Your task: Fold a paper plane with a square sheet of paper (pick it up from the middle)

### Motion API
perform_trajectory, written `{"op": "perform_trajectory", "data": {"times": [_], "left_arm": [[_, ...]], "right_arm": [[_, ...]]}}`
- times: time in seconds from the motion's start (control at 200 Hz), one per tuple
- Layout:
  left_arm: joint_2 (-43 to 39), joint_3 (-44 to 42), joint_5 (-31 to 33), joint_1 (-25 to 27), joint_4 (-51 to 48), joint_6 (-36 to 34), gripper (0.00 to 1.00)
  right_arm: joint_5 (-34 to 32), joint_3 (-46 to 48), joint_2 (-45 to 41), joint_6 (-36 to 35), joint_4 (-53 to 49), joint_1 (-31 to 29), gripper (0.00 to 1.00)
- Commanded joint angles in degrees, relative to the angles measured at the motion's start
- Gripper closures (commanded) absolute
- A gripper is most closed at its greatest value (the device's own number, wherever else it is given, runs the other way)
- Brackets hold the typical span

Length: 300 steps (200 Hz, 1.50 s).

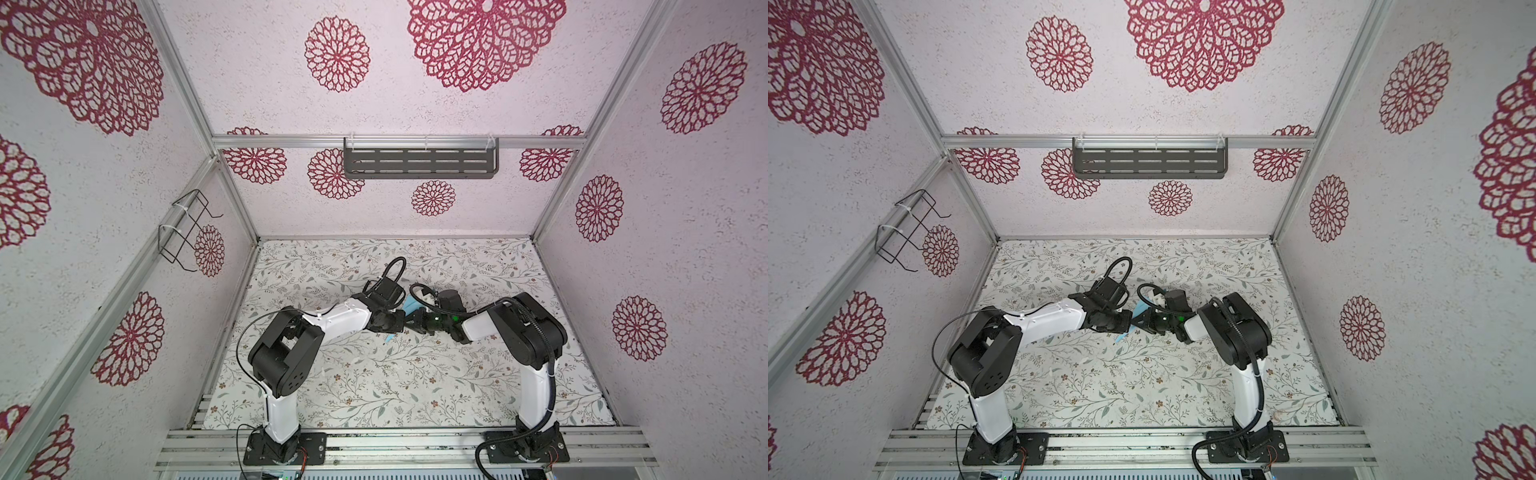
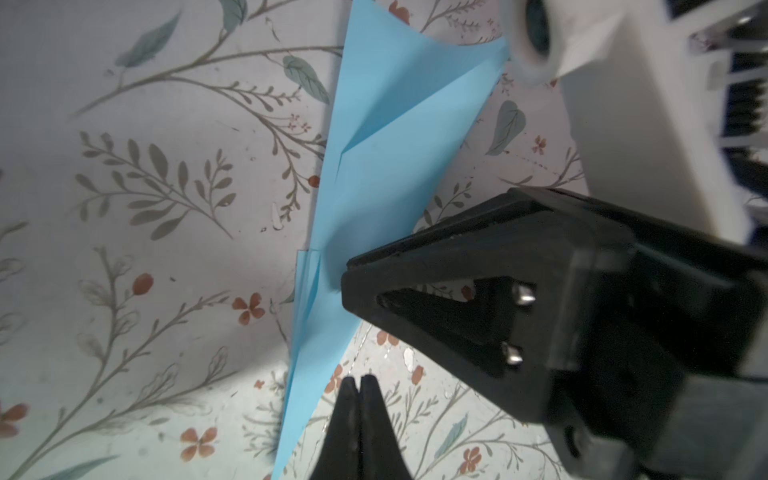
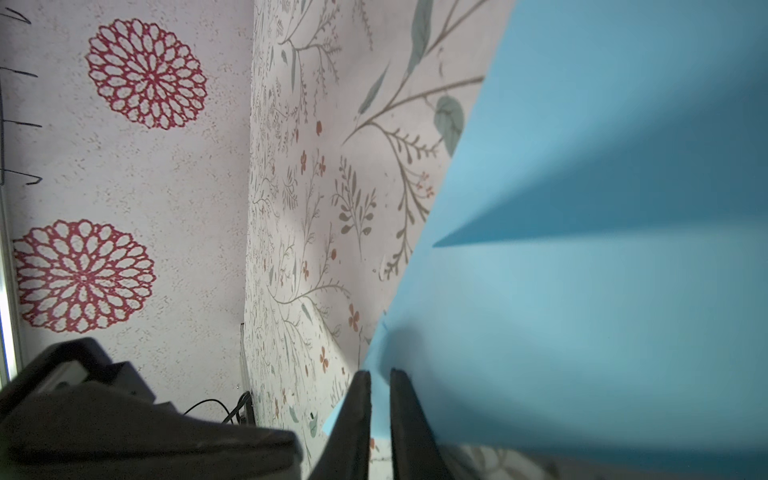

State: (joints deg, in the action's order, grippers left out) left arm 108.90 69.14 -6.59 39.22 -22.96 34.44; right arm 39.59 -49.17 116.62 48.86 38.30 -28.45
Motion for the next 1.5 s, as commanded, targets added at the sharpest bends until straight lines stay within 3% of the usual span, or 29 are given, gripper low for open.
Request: {"op": "perform_trajectory", "data": {"times": [0.0, 0.47, 0.705, 1.166, 1.496], "left_arm": [[1.5, 0.8, -0.4, -0.2, 1.4, 1.1, 1.0], [6.0, 0.1, 1.6, -0.6, -2.9, 0.3, 1.0], [6.2, -0.8, 2.3, -0.6, -4.4, 0.1, 1.0], [6.3, -0.3, 1.8, -0.6, -4.8, -0.1, 1.0], [6.2, -1.2, 1.7, -0.6, -4.5, 0.3, 1.0]], "right_arm": [[-2.8, 1.2, 1.7, 0.7, -3.2, 0.5, 0.85], [0.0, 1.3, -1.5, 1.1, 1.6, 2.6, 0.84], [-0.9, -1.8, -5.6, -8.5, -7.8, 5.2, 0.8], [-2.4, -8.3, -1.0, -15.0, -17.0, 5.8, 0.79], [0.0, -6.5, 3.2, -14.0, -12.7, 8.2, 0.82]]}}
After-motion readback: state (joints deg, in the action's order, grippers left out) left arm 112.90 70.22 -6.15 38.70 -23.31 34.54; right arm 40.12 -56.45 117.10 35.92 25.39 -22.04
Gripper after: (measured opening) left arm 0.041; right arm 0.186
